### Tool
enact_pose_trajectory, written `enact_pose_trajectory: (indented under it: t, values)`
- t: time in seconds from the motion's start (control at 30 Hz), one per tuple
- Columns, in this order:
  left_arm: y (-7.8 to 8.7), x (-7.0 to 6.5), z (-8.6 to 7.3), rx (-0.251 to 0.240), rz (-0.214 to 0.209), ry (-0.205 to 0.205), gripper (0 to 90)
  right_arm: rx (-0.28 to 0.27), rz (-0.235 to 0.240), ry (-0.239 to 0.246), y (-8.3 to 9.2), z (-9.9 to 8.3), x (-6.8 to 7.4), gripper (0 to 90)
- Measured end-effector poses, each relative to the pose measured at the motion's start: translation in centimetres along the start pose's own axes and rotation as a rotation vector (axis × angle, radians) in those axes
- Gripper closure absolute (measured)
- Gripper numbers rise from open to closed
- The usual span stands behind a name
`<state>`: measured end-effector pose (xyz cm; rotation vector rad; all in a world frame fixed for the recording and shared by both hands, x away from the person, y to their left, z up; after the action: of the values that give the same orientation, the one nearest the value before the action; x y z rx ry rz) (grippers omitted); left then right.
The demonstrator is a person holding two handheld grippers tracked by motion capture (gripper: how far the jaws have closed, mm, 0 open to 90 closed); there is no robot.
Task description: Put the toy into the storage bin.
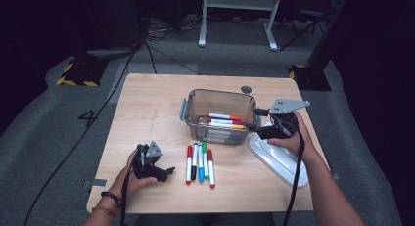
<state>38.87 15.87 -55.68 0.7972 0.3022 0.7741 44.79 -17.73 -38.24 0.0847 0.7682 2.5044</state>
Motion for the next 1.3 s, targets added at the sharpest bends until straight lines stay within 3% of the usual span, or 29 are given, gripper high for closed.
enact_pose_trajectory:
  t: [0.13, 0.3, 0.6, 0.8, 1.1, 1.3]
  values:
    - [0.0, 0.0, 0.0, 0.001, -0.002, 0.001, 5.8, -0.005, -0.015, 0.013, 0.4, -0.8, 1.4, 31.3]
    - [0.0, 0.0, 0.0, 0.001, -0.002, 0.001, 5.8, -0.017, 0.009, 0.019, 0.4, -1.9, 3.4, 29.6]
    - [0.0, 0.0, 0.0, 0.002, -0.002, 0.001, 5.8, -0.012, 0.026, 0.024, -1.1, -4.3, 6.2, 28.4]
    - [0.0, 0.0, 0.0, 0.002, -0.003, -0.001, 5.8, 0.007, 0.065, 0.014, -3.6, -5.3, 7.9, 30.4]
    - [0.0, 0.0, 0.0, 0.002, -0.003, -0.001, 5.8, 0.098, 0.112, 0.025, -9.0, -6.9, 9.9, 31.7]
    - [0.0, 0.0, 0.0, 0.002, -0.004, -0.002, 5.8, 0.115, 0.135, 0.023, -11.0, -7.0, 10.7, 32.0]
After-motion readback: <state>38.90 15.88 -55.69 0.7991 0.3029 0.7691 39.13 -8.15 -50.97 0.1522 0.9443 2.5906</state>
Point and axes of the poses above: each handheld gripper's, and its own axes: y roughly backward along the jaws, z roughly out of its top, x roughly to its left, the point moved 7 cm from there along -y, roughly forward along the jaws, and after that the axes turned 4 degrees about z, right-handed, at the moved point
